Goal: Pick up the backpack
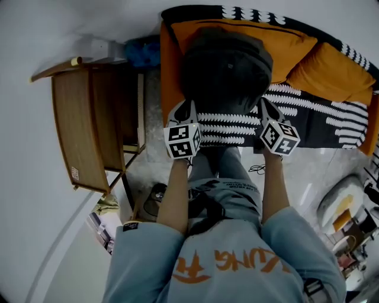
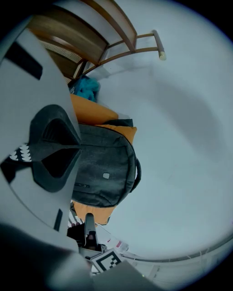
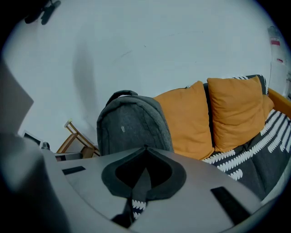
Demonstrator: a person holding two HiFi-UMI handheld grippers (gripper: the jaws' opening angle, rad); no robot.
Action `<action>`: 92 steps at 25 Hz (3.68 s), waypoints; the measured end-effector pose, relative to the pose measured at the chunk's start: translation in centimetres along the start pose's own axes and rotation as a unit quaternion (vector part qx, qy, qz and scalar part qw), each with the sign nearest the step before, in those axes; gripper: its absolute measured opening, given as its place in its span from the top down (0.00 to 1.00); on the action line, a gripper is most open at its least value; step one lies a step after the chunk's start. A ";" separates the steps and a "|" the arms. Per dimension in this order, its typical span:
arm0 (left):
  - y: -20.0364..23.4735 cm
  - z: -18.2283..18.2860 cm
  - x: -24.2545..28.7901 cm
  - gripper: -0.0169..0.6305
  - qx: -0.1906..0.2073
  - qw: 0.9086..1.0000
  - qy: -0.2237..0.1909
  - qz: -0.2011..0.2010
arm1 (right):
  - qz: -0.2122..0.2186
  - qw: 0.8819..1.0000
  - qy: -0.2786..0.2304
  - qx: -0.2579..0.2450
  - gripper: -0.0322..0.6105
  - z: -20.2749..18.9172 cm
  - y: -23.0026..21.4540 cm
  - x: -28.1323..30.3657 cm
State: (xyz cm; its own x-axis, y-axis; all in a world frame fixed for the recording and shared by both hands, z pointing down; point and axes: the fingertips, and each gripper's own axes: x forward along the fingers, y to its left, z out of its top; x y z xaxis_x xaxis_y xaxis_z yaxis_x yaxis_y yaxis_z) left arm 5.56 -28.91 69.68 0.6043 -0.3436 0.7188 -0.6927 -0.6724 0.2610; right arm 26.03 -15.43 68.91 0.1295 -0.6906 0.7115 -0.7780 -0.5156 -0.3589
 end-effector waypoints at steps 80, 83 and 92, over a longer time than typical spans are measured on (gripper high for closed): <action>-0.9 4.4 -12.7 0.79 0.071 0.996 -0.052 -0.032 | 0.020 0.994 -0.108 -0.008 0.79 1.9 7.0 -12.1; -1.0 5.9 -14.5 0.79 0.074 0.994 -0.074 -0.036 | 0.018 0.992 -0.126 -0.020 0.79 3.1 8.5 -13.9; -2.1 11.3 -19.2 0.79 0.098 0.983 -0.139 -0.068 | 0.007 0.983 -0.172 -0.059 0.79 7.3 11.6 -18.9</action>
State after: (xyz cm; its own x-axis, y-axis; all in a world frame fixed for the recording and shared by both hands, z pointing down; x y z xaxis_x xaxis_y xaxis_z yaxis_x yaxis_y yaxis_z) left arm -0.10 -28.29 48.04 0.7885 -0.3898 0.4758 -0.5261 -0.8281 0.1935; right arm 19.07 -12.03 46.89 0.3023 -0.8387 0.4530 -0.8450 -0.4557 -0.2797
